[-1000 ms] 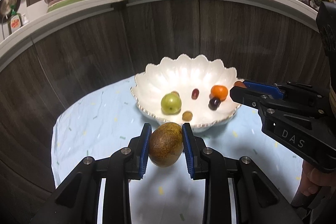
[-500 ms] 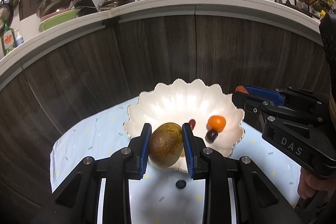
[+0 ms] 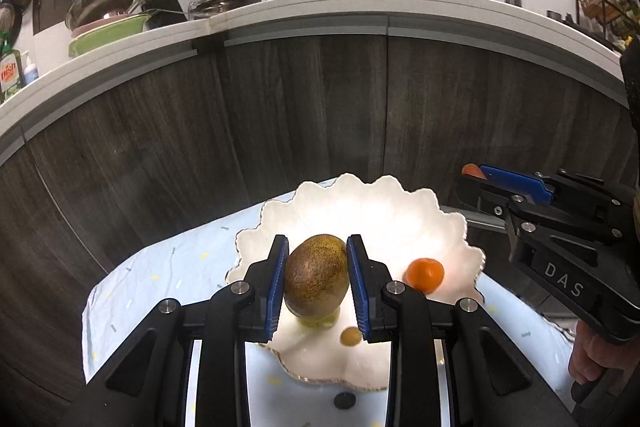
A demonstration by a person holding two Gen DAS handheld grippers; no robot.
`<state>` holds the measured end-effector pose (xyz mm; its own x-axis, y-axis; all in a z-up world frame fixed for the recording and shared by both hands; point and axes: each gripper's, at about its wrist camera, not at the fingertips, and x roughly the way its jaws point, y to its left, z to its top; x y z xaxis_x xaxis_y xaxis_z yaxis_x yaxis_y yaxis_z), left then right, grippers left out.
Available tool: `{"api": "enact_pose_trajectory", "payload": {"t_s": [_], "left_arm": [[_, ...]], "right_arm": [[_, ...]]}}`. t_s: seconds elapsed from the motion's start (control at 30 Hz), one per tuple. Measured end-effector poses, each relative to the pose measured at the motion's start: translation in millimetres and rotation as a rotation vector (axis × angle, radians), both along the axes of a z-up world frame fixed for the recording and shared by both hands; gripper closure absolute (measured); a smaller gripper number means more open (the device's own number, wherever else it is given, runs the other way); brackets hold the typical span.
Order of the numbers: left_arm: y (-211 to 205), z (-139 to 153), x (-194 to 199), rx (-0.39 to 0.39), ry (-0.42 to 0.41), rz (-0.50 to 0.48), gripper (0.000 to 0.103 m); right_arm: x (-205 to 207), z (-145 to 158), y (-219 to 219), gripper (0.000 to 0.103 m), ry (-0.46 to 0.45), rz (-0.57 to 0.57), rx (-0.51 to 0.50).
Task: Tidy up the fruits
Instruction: 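Lift the mango and red date and carry both over the white bowl, then open the left gripper to drop the mango while the right gripper releases the date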
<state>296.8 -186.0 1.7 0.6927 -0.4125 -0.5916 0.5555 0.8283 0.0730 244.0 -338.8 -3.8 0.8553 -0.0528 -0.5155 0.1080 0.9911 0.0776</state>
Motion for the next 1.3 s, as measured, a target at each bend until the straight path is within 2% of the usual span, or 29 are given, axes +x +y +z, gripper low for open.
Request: {"api": "enact_pose_trajectory", "payload": {"t_s": [0.37, 0.63, 1.03, 1.3], "left_arm": [[-10.7, -18.7, 38.3, -0.008, 0.015, 0.058, 0.074], [-17.3, -33.6, 63.3, -0.015, 0.040, 0.123, 0.074], [-33.0, -55.6, 87.9, 0.005, 0.104, 0.176, 0.074], [-34.5, -63.2, 87.3, 0.021, 0.133, 0.171, 0.073]], "right_arm": [[30.7, -19.9, -15.6, 0.082, 0.039, -0.029, 0.009], [54.4, -35.4, -30.8, 0.082, 0.082, -0.065, 0.051], [80.8, -57.4, -42.9, 0.082, 0.164, -0.084, 0.091], [90.7, -66.5, -46.0, 0.082, 0.217, -0.098, 0.095]]}}
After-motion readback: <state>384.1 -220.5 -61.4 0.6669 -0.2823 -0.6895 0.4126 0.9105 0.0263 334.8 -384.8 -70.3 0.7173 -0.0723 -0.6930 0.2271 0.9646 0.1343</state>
